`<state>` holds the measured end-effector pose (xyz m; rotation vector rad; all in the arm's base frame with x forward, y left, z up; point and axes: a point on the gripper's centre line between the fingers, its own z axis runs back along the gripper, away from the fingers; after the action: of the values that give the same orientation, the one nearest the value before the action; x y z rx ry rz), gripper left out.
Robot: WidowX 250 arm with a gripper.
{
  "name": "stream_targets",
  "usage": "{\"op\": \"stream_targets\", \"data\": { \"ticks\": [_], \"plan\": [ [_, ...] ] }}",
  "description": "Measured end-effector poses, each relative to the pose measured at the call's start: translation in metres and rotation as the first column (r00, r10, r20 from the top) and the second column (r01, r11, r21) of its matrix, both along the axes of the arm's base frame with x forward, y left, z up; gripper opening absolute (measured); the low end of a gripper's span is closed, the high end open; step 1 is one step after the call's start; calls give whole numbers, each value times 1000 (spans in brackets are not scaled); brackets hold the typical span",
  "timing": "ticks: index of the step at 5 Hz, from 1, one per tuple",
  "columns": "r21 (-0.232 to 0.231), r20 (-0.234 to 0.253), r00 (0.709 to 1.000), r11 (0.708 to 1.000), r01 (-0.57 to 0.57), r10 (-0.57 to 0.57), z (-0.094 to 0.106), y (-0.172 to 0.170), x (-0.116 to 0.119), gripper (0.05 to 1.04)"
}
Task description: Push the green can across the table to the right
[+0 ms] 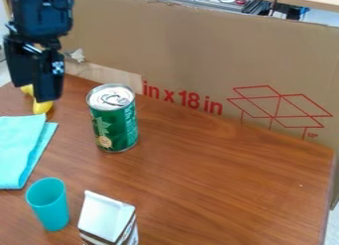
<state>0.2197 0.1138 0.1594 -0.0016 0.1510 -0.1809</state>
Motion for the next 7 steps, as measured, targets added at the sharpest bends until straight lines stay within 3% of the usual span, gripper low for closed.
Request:
{"op": "stream_targets", "data": {
  "ticks": [1,3,4,5,7],
  "plan": [
    [53,53,996,996,-68,65,6,27,4,1009],
    [84,67,991,989,-123,117,-4,56,25,1009],
    [127,66,985,978,-166,159,-13,67,34,1009],
    [141,111,980,973,-181,166,-26,74,46,1009],
    [145,151,970,966,-213,192,-46,87,75,1009]
  ]
}}
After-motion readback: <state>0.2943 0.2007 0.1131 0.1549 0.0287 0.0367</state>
